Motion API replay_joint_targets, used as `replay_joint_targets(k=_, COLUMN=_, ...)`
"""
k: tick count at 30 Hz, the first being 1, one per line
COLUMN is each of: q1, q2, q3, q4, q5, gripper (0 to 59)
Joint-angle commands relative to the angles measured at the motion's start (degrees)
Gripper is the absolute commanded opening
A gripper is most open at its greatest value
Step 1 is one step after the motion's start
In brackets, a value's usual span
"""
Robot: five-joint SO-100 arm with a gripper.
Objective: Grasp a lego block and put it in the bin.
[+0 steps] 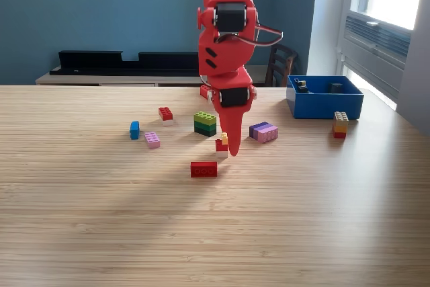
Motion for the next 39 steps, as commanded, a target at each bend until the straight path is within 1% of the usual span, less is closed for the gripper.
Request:
replay_joint_targets(k=1, q1=0.9, q2=-1.3, q3=-5.8, q4=0.3, q5=-1.2, gripper=25.0)
replay_joint_targets(k=7, q1=1.8, q2=-2.7, q3=-7.6, q4=0.3, q5=-1.3, gripper=22.7)
replay_joint_targets(k=10, q1=1.8, q2=-2.8, q3=-7.7, q4=0.3, q5=-1.3, gripper=20.2)
replay_joint_targets(k=12, q1=1.8, q2=-2.8, q3=-7.7, q4=0.1, q5=-1.3, gripper=16.5)
replay_joint_targets(k=16, q1=1.8, q2=-2.8, q3=-7.5, q4=-0.4, q5=-0.7, gripper=2.1)
replay_joint_targets(k=17, q1=1.8, q2=-2.8, q3=-7.5, q4=-0.4, q5=-0.4, gripper=0.1)
replay_joint_targets(k=23, q1=1.7, q2=-2.3, q3=-8.2, q4=-0.2, q5=3.3, gripper=0.1)
replay_joint_targets(k=29, q1=1.1, q2=-1.8, q3=-9.1, q4=1.9, q5=8.2, gripper=0.0)
replay_joint_targets(k=32, q1=0.4, q2=-1.7, q3=-10.4, q4=4.1, q5=10.0, gripper=0.0)
replay_joint_targets(k=33, q1=0.1, q2=-1.4, q3=-13.2, q4=6.4, q5=10.7, gripper=0.0)
replay_joint_targets(k=34, q1=-0.7, q2=-0.7, q3=-16.4, q4=9.1, q5=11.4, gripper=0.0)
replay_joint_targets(k=35, q1=-1.4, q2=0.7, q3=-18.4, q4=10.5, q5=12.0, gripper=0.0)
replay_joint_targets(k=37, q1=-3.2, q2=4.9, q3=-20.1, q4=11.8, q5=12.7, gripper=0.0)
replay_joint_targets(k=39, q1=-5.5, q2=9.6, q3=-20.2, q4=12.7, q5=12.8, gripper=0.0)
